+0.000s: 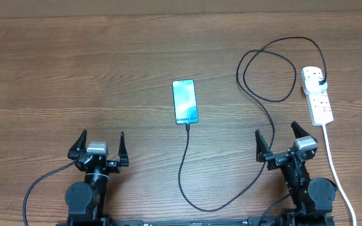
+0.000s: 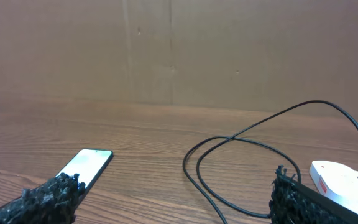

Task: Plug charger to phone and switch on socket

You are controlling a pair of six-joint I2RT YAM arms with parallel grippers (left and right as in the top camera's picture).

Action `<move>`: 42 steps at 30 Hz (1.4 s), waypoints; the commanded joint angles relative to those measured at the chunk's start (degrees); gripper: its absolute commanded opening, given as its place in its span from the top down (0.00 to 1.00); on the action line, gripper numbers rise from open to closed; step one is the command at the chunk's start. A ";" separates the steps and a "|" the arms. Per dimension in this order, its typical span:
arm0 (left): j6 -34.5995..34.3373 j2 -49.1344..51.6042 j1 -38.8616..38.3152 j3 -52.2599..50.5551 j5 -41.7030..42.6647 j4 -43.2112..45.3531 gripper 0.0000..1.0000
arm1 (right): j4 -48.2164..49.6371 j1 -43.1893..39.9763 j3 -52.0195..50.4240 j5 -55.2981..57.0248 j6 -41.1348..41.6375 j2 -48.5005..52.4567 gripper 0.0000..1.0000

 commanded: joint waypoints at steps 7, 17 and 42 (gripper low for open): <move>0.26 -0.55 0.39 -0.22 -0.33 -0.04 0.00 | 0.22 0.94 -0.59 1.25 -0.17 -0.61 0.00; 0.26 -0.55 0.39 -0.22 -0.33 -0.04 0.00 | 0.28 0.94 -0.59 1.22 -0.17 -0.61 0.00; 0.26 -0.55 0.39 -0.22 -0.33 -0.04 0.00 | 0.13 0.94 -0.63 3.78 0.04 -0.61 0.00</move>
